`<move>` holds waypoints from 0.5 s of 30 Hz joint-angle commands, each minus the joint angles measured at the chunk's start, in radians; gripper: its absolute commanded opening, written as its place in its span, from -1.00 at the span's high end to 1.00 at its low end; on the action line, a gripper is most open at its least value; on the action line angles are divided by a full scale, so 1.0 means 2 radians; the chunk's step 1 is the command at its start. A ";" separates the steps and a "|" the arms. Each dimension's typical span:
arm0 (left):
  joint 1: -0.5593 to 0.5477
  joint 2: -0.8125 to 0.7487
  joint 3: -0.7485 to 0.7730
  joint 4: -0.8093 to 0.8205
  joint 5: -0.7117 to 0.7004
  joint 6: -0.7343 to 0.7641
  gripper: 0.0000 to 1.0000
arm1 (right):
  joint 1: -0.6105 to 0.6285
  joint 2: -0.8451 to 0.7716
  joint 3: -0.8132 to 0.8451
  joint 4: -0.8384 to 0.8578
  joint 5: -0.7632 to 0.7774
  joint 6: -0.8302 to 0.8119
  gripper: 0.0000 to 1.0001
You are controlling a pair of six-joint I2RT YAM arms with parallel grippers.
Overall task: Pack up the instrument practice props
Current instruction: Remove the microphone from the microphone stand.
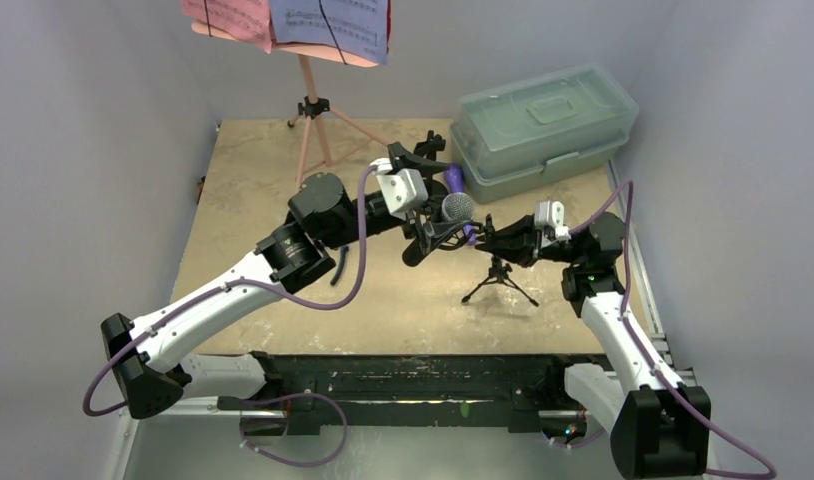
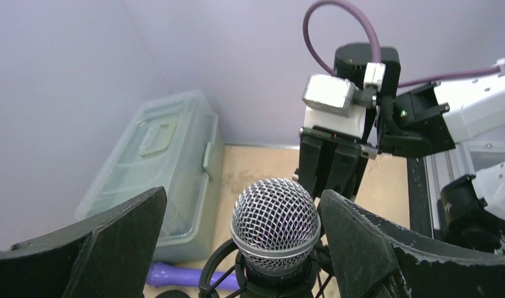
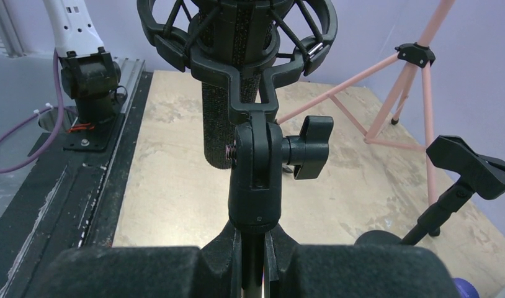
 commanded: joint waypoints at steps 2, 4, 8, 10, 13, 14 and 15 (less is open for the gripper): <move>0.001 0.006 0.015 -0.026 0.026 0.003 -0.89 | -0.002 0.000 0.009 -0.014 -0.004 -0.051 1.00; 0.001 0.007 0.017 -0.035 0.027 0.001 -0.89 | -0.002 0.002 0.010 -0.021 -0.003 -0.057 1.00; 0.001 0.011 0.025 -0.055 0.030 -0.001 -0.88 | -0.001 0.005 0.013 -0.035 -0.003 -0.067 1.00; 0.001 0.016 0.028 -0.059 0.029 -0.005 -0.88 | -0.002 0.006 0.013 -0.035 -0.003 -0.068 1.00; 0.001 0.025 0.032 -0.064 0.029 -0.012 -0.80 | -0.002 0.006 0.013 -0.036 -0.001 -0.069 1.00; 0.001 0.027 0.033 -0.064 0.031 -0.015 -0.76 | -0.001 0.006 0.013 -0.037 0.000 -0.070 1.00; 0.001 0.030 0.035 -0.064 0.034 -0.019 -0.68 | -0.002 0.006 0.013 -0.038 0.000 -0.070 1.00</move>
